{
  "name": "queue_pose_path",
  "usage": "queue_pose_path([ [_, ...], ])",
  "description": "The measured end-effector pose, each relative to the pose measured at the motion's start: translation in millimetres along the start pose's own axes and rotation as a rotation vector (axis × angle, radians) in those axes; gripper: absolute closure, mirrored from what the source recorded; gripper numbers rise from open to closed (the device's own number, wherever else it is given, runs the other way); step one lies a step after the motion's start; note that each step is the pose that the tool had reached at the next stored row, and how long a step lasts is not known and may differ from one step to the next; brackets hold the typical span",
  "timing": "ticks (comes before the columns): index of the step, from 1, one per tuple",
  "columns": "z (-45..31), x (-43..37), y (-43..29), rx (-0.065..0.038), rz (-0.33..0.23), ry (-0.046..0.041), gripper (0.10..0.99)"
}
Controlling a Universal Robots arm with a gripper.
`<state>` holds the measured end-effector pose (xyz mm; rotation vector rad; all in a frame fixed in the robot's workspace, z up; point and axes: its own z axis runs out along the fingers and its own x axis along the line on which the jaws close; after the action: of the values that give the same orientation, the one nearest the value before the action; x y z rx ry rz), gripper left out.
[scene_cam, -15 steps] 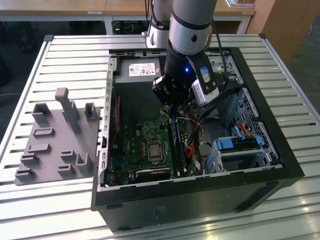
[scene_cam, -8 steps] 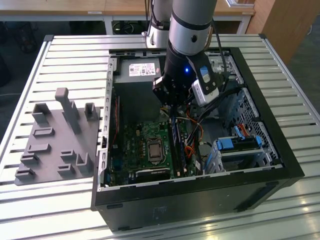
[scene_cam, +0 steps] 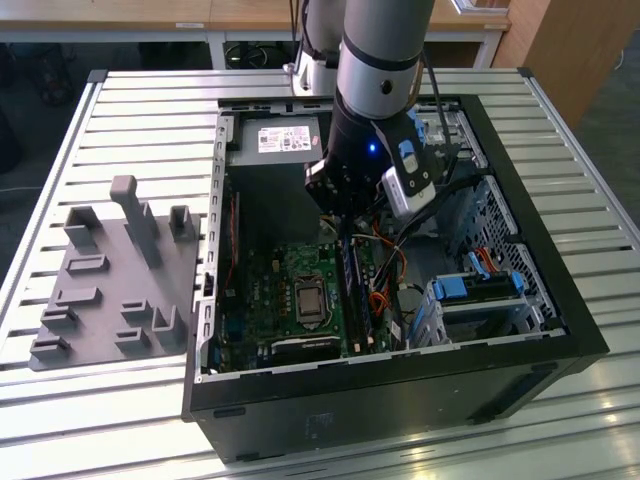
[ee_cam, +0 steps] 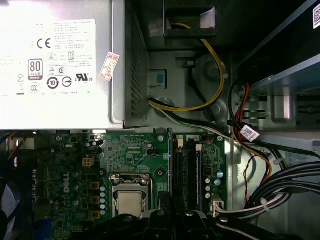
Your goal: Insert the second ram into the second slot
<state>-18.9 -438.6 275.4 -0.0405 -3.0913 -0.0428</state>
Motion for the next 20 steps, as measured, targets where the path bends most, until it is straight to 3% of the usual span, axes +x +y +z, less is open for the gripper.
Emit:
queue_pose_path([
  [20,5.0,-0.2,-0.1,0.005,0.000,0.0018,0.949],
])
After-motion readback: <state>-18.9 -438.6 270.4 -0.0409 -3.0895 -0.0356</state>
